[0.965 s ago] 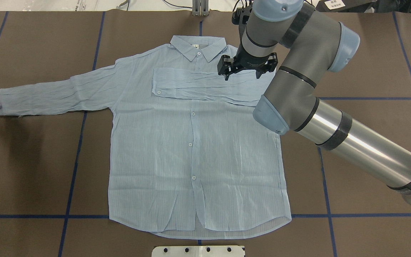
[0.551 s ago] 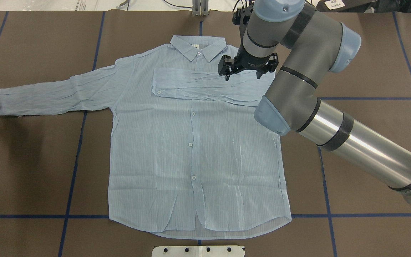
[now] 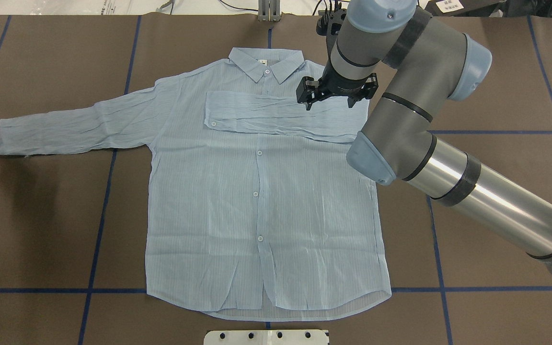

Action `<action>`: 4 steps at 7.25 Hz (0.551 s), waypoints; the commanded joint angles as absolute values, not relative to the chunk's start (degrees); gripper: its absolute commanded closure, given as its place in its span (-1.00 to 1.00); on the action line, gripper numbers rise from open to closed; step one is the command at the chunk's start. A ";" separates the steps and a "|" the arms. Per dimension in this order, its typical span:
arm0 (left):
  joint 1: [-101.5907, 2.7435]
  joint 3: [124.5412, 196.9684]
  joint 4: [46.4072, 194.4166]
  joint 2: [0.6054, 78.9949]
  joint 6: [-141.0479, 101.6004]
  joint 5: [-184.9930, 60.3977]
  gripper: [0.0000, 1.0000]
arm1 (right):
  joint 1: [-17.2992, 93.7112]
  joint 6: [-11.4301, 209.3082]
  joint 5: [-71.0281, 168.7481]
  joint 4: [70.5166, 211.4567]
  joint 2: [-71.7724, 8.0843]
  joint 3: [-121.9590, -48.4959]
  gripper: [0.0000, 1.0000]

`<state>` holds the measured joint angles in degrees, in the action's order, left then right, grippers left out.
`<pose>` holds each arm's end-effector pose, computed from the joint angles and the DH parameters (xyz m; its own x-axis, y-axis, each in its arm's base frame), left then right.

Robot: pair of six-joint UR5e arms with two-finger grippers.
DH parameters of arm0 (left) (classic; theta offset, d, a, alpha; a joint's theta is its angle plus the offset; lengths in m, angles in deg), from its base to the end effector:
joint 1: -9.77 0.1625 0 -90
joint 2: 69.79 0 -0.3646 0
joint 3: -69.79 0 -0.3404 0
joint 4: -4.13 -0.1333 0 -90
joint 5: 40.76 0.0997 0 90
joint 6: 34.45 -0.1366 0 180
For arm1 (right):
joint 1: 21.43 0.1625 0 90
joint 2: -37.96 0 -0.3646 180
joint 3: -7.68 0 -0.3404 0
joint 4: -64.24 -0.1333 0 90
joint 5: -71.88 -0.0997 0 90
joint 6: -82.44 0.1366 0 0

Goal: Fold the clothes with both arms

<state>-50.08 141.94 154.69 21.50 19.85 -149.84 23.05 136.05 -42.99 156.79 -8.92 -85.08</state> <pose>0.1724 -0.4733 0.6476 0.7037 -0.1136 -0.7013 0.3602 0.9079 0.2144 -0.4062 -0.5052 0.2060 0.6728 -0.0937 0.7339 -0.0381 0.9862 0.1608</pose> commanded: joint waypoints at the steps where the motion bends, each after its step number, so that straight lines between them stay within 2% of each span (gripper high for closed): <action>1: -50.08 142.03 154.78 21.44 19.77 -149.84 -0.21 | 23.05 136.05 -42.99 156.79 -9.06 -85.13 -1.00; 2: -50.08 142.12 154.78 21.44 19.69 -149.84 -0.57 | 23.05 136.05 -42.99 156.79 -9.14 -85.13 -1.00; 4: -50.17 142.21 154.78 21.35 19.77 -149.84 -0.60 | 23.05 135.44 -42.99 156.79 -9.32 -85.13 -1.00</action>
